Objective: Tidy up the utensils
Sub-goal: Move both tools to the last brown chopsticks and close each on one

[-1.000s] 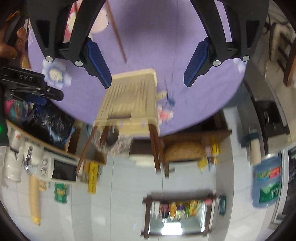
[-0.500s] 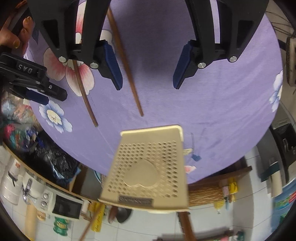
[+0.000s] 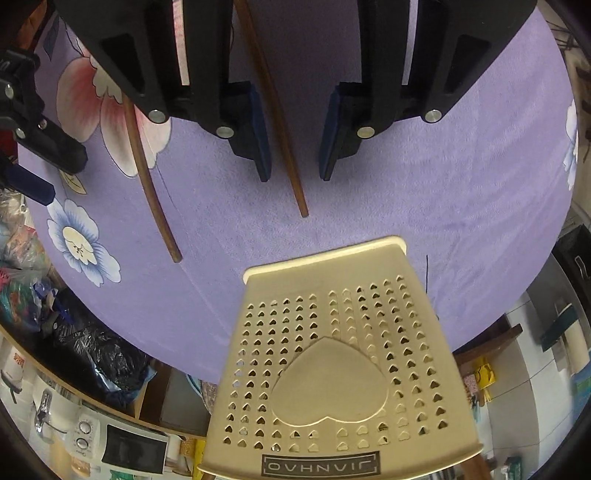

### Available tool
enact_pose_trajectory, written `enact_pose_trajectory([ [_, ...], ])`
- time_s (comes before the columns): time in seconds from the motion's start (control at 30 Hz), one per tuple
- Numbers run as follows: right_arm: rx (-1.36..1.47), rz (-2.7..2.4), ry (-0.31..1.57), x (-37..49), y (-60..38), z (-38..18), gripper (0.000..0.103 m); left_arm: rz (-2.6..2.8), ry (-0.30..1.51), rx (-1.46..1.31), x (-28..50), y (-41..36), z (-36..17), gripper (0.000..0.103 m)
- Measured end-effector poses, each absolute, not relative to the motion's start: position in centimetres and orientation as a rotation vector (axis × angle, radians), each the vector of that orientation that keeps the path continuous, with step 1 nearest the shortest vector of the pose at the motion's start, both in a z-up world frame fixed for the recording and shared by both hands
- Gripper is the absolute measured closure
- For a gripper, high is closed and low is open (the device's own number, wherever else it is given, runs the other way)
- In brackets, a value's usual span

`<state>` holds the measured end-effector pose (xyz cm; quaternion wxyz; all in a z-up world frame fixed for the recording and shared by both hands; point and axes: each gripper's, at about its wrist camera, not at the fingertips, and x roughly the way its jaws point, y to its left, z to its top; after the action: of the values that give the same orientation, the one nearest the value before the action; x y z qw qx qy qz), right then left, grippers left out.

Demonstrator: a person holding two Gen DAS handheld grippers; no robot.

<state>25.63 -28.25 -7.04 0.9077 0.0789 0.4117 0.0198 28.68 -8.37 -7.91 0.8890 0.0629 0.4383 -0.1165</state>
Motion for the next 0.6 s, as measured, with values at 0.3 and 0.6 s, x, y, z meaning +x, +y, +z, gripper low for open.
enact_pose_trajectory([
  [0.3,0.163,0.110,0.896,27.5,-26.8,-7.5,0.031,-0.258,0.907,0.132,28.9,-7.1,-7.8,0.094],
  [0.6,0.139,0.100,0.949,30.7,-25.1,-8.4,0.047,-0.255,0.904,0.123,29.0,-7.2,-7.7,0.094],
])
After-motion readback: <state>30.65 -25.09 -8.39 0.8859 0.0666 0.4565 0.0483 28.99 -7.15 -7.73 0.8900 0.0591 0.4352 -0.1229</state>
